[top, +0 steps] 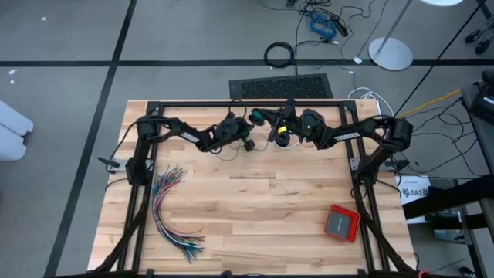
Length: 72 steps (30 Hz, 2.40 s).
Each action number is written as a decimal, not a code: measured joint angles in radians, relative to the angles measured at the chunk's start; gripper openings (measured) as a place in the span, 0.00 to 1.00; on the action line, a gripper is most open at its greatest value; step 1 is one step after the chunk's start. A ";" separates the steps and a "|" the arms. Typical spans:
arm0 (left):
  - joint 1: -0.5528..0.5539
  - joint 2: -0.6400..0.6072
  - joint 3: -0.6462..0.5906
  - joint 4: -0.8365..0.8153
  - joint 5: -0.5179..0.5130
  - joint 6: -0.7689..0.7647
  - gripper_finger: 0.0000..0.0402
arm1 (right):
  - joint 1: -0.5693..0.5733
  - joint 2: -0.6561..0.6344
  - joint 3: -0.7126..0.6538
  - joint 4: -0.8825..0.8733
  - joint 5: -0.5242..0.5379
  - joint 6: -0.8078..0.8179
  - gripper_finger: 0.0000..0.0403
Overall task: Coil cords
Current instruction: Coil the green wire onto the spool
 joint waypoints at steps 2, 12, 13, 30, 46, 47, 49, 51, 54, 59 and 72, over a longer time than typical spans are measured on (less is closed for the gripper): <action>0.004 0.000 -0.001 -0.007 -0.003 -0.014 0.00 | 0.000 0.000 0.000 0.001 0.000 0.000 0.00; 0.017 -0.139 -0.009 -0.103 -0.008 0.047 0.00 | 0.000 0.000 0.000 -0.107 -0.003 0.023 0.00; 0.017 -0.166 -0.009 -0.131 -0.016 0.064 0.00 | 0.001 0.000 0.000 -0.113 -0.004 0.023 0.00; 0.163 -0.515 -0.009 -0.422 -0.038 0.229 0.00 | 0.001 0.000 0.000 -0.147 -0.026 0.023 0.00; 0.182 -0.276 -0.007 -0.364 0.114 0.062 0.00 | 0.013 0.000 0.000 0.034 -0.025 0.039 0.00; 0.173 -0.268 -0.006 -0.345 0.116 0.056 0.00 | 0.011 0.000 0.000 0.049 -0.026 0.047 0.00; 0.157 -0.255 0.009 -0.319 0.118 0.051 0.00 | 0.006 0.000 0.000 0.076 -0.028 0.067 0.00; 0.143 -0.240 0.043 -0.315 0.118 0.049 0.00 | 0.001 0.000 0.000 0.101 -0.030 0.091 0.00; 0.117 -0.206 0.096 -0.318 0.125 0.048 0.00 | -0.007 0.000 0.000 0.153 -0.023 0.113 0.00; 0.077 -0.168 0.147 -0.316 0.116 0.014 0.00 | -0.009 0.000 0.000 0.234 0.094 0.100 0.00; -0.017 -0.170 0.148 -0.223 0.086 -0.034 0.00 | -0.012 0.000 0.042 0.179 0.235 -0.050 0.00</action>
